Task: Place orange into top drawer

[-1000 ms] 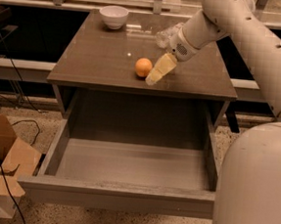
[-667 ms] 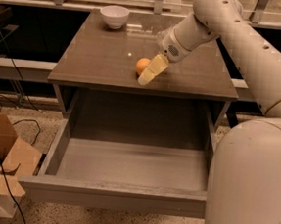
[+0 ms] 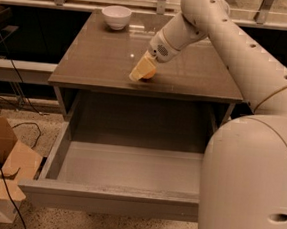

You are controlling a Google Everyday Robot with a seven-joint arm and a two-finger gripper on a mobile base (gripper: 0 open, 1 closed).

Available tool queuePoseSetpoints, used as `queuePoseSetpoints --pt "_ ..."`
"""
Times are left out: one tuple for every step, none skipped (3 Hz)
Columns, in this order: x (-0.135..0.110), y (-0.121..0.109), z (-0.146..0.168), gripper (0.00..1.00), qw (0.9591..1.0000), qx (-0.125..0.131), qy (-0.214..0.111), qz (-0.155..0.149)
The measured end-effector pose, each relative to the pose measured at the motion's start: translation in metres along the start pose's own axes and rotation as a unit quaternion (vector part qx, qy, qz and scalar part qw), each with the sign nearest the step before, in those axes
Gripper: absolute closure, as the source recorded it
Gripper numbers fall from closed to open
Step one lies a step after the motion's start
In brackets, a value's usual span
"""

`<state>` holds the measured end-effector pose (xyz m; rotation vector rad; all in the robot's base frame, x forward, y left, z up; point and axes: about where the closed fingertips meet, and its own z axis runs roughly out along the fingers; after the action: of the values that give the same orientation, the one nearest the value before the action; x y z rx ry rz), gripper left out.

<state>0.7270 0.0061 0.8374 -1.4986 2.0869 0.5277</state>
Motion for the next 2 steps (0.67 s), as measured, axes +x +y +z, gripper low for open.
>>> queuePoseSetpoints --pt "0.002 0.004 -0.006 0.73 1.0000 0.007 0.005 0.003" --pt "0.012 0.011 -0.018 0.96 0.9998 0.017 0.009 0.009"
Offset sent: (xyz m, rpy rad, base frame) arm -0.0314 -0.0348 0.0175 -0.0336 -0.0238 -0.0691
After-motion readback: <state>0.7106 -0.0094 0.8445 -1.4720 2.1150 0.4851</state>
